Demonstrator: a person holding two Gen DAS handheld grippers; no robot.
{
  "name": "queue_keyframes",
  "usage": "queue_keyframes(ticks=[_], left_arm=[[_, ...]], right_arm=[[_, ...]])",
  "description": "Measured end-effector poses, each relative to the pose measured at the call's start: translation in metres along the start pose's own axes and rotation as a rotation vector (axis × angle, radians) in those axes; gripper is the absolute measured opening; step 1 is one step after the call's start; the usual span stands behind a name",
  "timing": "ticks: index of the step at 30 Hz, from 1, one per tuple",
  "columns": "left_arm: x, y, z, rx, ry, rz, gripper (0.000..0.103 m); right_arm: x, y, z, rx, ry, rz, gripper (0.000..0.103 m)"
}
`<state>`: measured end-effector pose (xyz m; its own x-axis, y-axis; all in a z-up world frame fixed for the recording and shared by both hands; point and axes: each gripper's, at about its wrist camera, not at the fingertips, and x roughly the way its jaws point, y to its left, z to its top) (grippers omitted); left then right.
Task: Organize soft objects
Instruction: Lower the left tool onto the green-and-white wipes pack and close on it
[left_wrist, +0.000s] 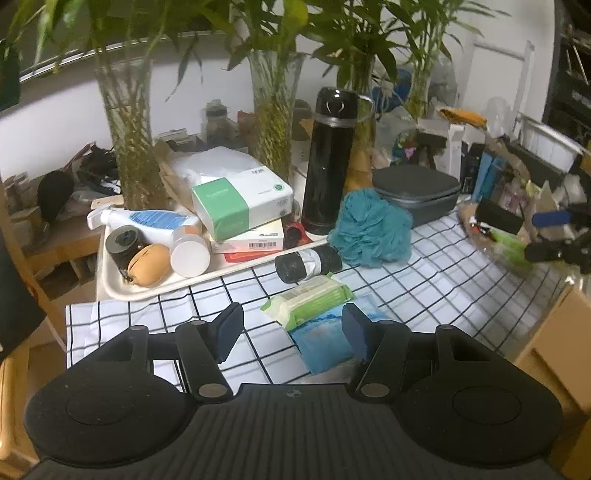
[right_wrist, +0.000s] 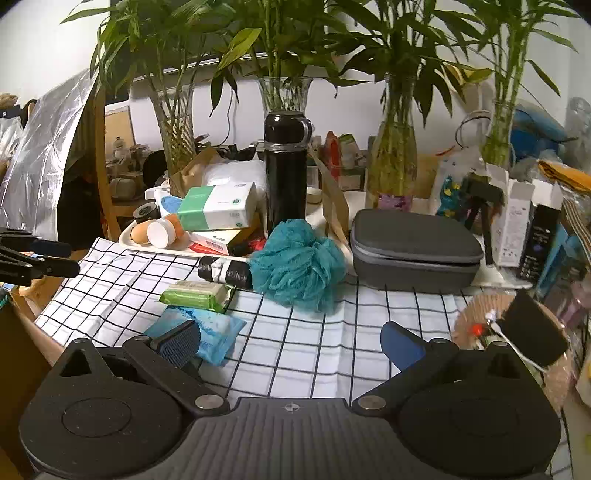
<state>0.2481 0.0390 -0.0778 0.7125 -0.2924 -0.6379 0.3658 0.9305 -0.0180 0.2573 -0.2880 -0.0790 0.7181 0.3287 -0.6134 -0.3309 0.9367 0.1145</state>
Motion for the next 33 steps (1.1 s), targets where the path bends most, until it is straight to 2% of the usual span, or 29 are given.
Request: queue_keyframes(ticks=[16, 23, 25, 27, 33], left_arm=[[0.069, 0.012, 0.009, 0.045, 0.075, -0.079, 0.058], [0.106, 0.010, 0.014, 0.081, 0.100, -0.146, 0.058], [0.117, 0.009, 0.015, 0.100, 0.101, -0.151, 0.061], [0.126, 0.009, 0.017, 0.112, 0.101, -0.169, 0.070], [0.153, 0.014, 0.021, 0.132, 0.122, -0.256, 0.073]], right_arm=[[0.047, -0.021, 0.011, 0.075, 0.086, -0.016, 0.103], [0.058, -0.022, 0.011, 0.053, 0.110, -0.035, 0.103], [0.058, -0.023, 0.011, 0.054, 0.113, -0.039, 0.103], [0.059, -0.023, 0.012, 0.056, 0.111, -0.041, 0.103], [0.062, -0.024, 0.012, 0.062, 0.123, -0.064, 0.103]])
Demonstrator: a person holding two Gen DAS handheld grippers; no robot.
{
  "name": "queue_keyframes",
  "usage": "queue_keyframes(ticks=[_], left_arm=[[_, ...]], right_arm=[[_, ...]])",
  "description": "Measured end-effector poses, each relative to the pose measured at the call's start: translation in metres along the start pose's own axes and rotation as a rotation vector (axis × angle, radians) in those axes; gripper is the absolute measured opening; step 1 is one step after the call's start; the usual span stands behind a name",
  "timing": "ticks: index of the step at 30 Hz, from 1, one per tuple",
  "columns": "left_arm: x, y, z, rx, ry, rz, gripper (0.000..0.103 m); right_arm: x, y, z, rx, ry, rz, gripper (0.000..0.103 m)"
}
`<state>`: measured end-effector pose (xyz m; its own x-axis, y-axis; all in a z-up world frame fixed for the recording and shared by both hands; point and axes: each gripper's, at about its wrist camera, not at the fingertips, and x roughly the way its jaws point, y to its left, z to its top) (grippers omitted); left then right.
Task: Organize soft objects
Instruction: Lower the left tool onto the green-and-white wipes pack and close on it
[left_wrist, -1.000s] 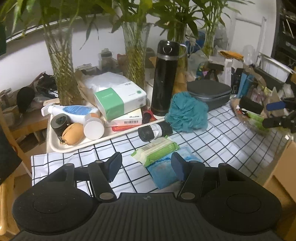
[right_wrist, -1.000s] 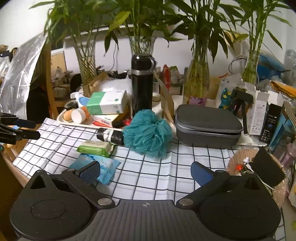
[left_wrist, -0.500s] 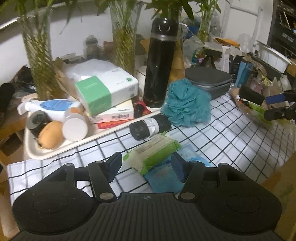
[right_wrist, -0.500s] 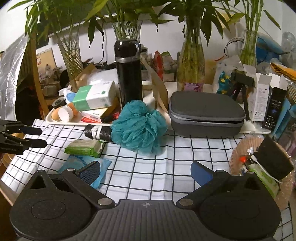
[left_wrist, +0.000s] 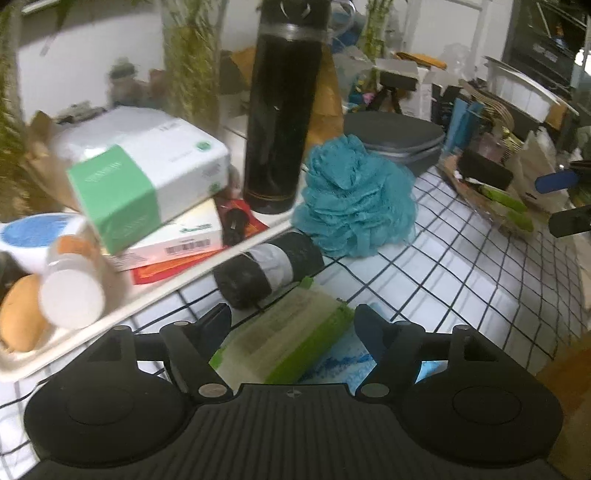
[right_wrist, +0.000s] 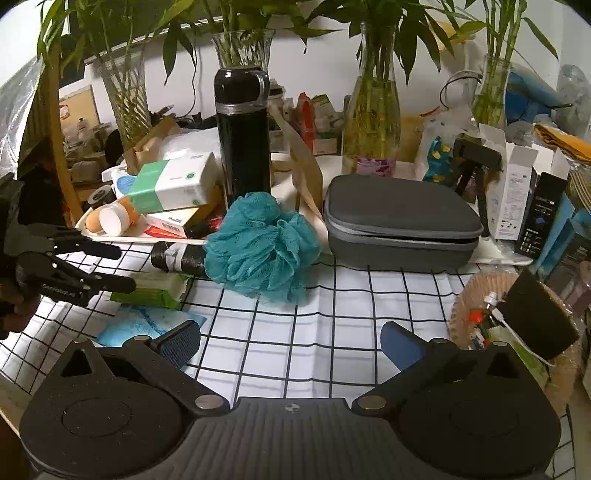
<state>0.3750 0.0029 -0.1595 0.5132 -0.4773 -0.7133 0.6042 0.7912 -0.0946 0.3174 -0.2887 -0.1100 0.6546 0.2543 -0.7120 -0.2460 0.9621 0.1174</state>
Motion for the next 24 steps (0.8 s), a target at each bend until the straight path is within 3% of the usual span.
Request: queue_keyframes(ticks=[11, 19, 20, 21, 24], left_arm=[[0.034, 0.034, -0.005, -0.090, 0.057, -0.158, 0.073], [0.038, 0.030, -0.002, -0.046, 0.069, -0.203, 0.072], [0.036, 0.029, -0.003, -0.033, 0.073, -0.208, 0.067], [0.035, 0.028, -0.003, -0.027, 0.080, -0.209, 0.055], [0.032, 0.032, -0.005, -0.057, 0.098, -0.234, 0.049]], right_arm=[[-0.004, -0.004, 0.004, 0.018, -0.013, -0.024, 0.103], [-0.002, -0.002, 0.005, 0.001, -0.006, -0.043, 0.103], [-0.002, -0.002, 0.005, -0.002, -0.008, -0.044, 0.103], [-0.002, -0.002, 0.005, -0.002, -0.008, -0.044, 0.103], [-0.002, 0.000, 0.006, -0.008, -0.006, -0.047, 0.103]])
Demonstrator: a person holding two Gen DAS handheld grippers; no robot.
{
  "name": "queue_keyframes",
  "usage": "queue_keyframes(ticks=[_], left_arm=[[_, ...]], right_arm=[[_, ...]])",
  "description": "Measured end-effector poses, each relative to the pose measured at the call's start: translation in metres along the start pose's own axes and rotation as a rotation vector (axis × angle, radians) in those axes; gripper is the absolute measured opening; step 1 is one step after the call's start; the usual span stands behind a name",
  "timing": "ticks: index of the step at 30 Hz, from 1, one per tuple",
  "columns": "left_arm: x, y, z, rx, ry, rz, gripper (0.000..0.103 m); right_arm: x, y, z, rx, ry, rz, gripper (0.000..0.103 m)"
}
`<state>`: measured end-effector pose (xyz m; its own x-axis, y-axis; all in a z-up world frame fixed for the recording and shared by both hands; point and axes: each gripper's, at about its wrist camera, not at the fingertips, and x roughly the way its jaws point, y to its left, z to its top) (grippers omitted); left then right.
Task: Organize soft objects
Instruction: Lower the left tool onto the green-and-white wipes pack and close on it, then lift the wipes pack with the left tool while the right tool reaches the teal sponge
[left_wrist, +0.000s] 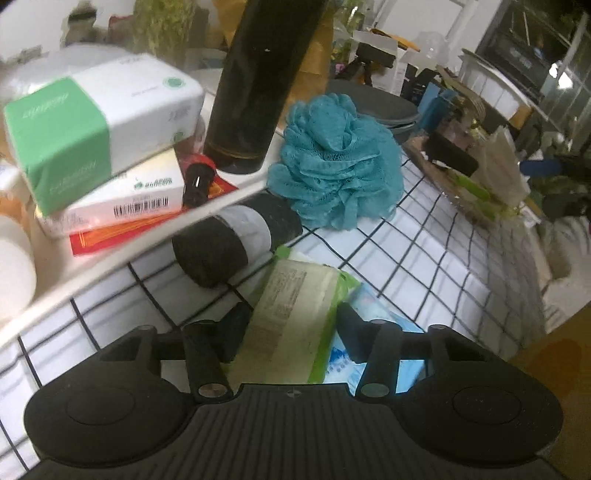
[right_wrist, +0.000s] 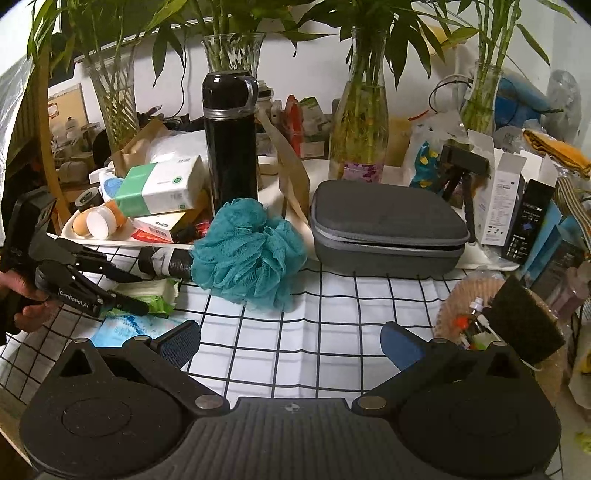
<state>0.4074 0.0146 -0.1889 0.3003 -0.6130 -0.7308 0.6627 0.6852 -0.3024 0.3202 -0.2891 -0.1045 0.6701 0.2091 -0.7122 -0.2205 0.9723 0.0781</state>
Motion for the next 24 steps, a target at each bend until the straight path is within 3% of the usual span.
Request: queue_keyframes(ticks=[3, 11, 14, 18, 20, 24], left_arm=[[-0.004, -0.008, -0.004, 0.026, 0.005, 0.024, 0.048], [-0.043, -0.032, -0.016, -0.020, -0.028, 0.085, 0.048], [-0.062, -0.044, -0.023, -0.031, -0.034, 0.180, 0.048], [-0.070, -0.052, -0.038, -0.017, 0.018, 0.398, 0.048], [-0.068, -0.049, -0.046, -0.023, 0.053, 0.468, 0.048], [-0.063, -0.036, -0.059, -0.058, 0.114, 0.520, 0.047]], right_arm=[[0.000, 0.002, 0.001, -0.010, -0.002, -0.004, 0.103], [0.001, 0.001, 0.000, -0.017, -0.004, -0.024, 0.103], [0.000, 0.002, 0.002, -0.010, -0.007, -0.025, 0.103], [0.000, 0.003, 0.003, 0.011, -0.011, -0.004, 0.103], [0.000, 0.005, 0.002, 0.010, -0.009, -0.003, 0.103], [0.000, 0.007, 0.001, 0.003, -0.004, -0.017, 0.103]])
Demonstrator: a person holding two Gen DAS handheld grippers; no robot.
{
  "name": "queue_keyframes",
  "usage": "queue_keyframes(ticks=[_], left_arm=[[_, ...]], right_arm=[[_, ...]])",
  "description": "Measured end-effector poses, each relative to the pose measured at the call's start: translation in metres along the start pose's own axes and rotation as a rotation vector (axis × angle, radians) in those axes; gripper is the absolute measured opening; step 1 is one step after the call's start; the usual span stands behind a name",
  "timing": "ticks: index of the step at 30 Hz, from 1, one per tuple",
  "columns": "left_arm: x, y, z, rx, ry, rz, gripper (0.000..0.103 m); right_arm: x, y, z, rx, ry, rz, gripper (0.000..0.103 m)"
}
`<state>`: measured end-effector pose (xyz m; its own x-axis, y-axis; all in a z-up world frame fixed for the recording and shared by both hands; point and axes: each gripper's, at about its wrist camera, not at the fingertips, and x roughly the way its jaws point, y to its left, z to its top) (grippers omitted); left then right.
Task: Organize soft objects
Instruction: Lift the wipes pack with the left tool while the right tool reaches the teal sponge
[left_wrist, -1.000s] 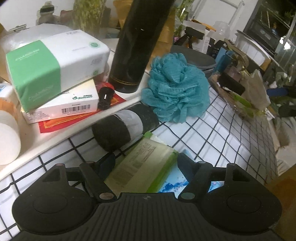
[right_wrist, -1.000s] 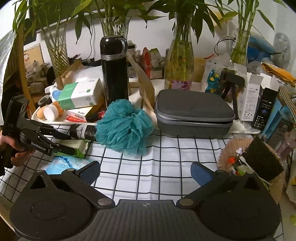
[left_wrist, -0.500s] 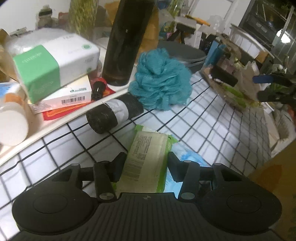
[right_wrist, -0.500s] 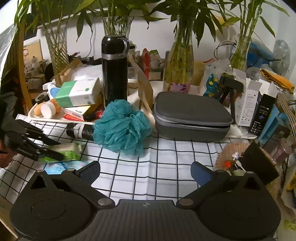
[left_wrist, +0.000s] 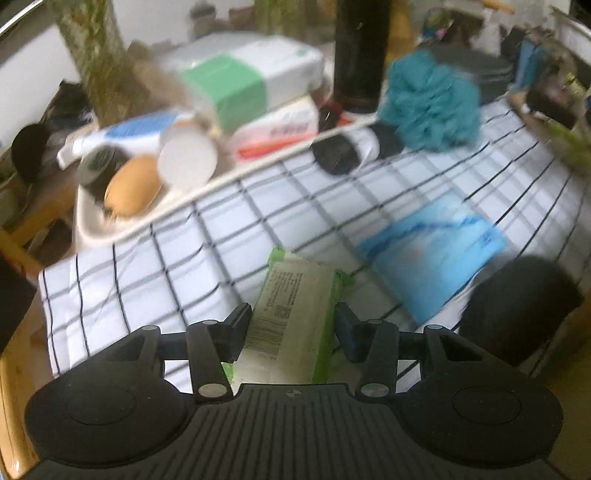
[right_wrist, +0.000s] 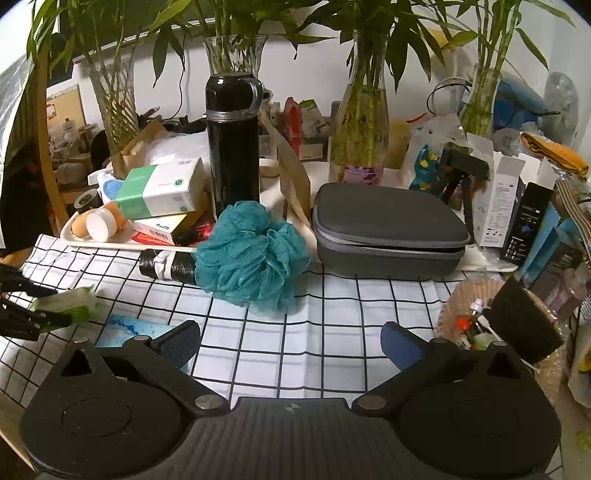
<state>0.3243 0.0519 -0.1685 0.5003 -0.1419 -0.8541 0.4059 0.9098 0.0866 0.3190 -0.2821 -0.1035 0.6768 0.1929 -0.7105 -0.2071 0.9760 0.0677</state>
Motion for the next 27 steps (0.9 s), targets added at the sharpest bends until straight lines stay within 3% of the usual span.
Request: queue_keyframes(ticks=[6, 12, 16, 27], left_arm=[[0.012, 0.012, 0.002, -0.041, 0.028, -0.050, 0.051], [0.011, 0.006, 0.004, -0.027, 0.041, -0.033, 0.048], [0.011, 0.006, 0.004, -0.101, 0.043, -0.020, 0.047], [-0.070, -0.003, 0.006, -0.227, -0.098, 0.053, 0.047]], right_arm=[[0.001, 0.000, 0.000, -0.003, 0.004, -0.004, 0.103], [0.008, 0.000, 0.000, -0.016, 0.022, -0.008, 0.103], [0.013, 0.000, 0.000, -0.019, 0.020, -0.003, 0.103], [0.015, -0.001, -0.001, -0.047, 0.010, 0.064, 0.103]])
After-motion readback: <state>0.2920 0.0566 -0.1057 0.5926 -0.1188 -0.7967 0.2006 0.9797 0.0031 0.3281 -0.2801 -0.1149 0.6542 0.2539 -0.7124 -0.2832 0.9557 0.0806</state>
